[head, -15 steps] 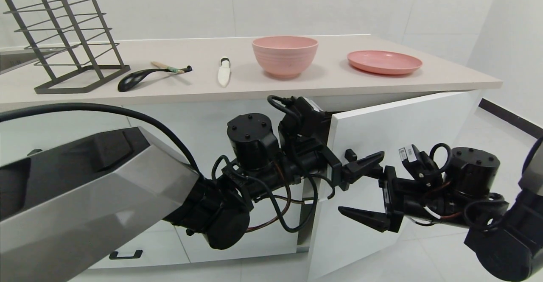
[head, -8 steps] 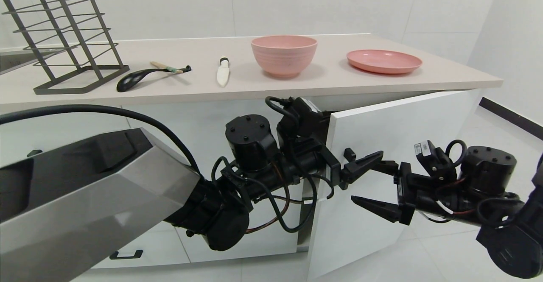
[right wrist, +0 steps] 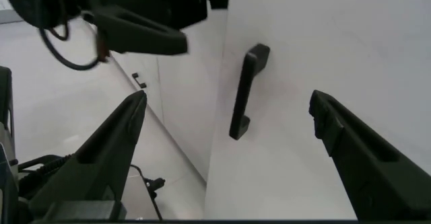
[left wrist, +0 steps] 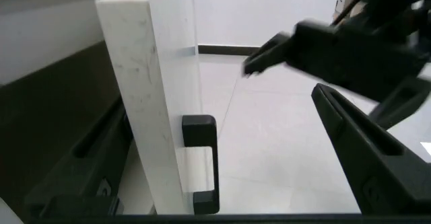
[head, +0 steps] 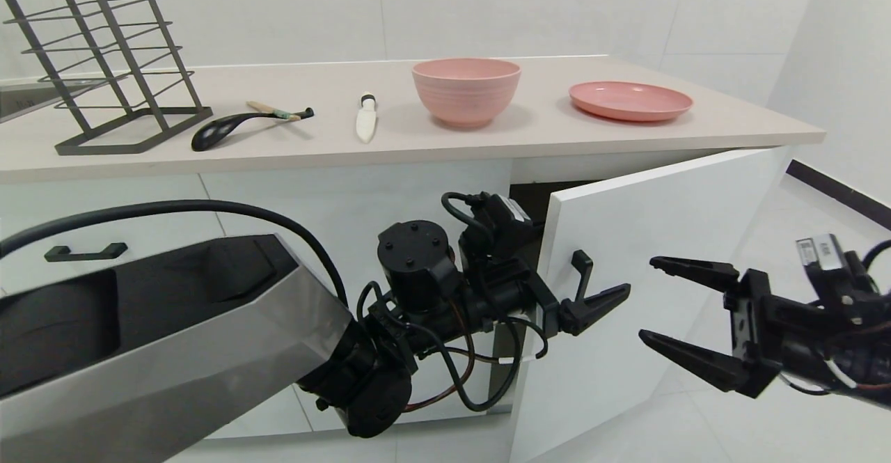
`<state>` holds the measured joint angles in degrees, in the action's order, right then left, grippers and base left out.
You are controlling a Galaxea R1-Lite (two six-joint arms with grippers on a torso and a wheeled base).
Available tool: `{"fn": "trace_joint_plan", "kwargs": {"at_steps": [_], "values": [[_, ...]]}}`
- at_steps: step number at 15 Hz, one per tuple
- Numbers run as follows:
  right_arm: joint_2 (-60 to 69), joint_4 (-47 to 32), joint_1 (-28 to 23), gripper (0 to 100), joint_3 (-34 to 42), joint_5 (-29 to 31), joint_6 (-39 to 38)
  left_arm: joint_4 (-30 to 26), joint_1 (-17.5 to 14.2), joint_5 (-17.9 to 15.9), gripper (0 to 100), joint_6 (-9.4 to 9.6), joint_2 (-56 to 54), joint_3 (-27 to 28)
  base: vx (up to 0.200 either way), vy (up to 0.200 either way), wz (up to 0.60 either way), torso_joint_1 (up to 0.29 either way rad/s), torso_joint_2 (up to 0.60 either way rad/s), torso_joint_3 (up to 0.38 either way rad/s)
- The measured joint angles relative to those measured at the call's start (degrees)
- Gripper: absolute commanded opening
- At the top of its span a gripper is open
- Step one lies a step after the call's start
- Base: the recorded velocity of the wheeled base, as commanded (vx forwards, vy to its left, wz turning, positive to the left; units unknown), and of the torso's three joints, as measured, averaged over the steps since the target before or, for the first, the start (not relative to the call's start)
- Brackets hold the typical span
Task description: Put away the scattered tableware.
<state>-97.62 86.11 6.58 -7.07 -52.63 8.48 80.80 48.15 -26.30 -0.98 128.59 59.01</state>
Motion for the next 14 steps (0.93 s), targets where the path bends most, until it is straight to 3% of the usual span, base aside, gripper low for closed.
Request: {"fn": "trace_joint_plan", "kwargs": {"at_steps": [6, 12, 14], "values": [[17.71, -0.48, -1.40, 100, 6.11, -0.02, -0.06, 1.17, 0.00, 0.24, 100, 0.07, 1.68, -0.91, 0.000, 0.000, 0.00, 0.000, 0.00, 0.000], [32.66, -0.59, -7.62, 100, 6.86, -0.02, -0.01, 9.17, 2.93, 0.68, 100, 0.07, 7.91, -0.87, 0.000, 0.000, 0.00, 0.000, 0.00, 0.000], [35.66, -0.61, -9.39, 100, 6.91, 0.07, 0.22, 8.89, 3.99, 0.99, 100, 0.09, 9.64, -0.96, 0.000, 0.000, 0.00, 0.000, 0.00, 0.000]]}}
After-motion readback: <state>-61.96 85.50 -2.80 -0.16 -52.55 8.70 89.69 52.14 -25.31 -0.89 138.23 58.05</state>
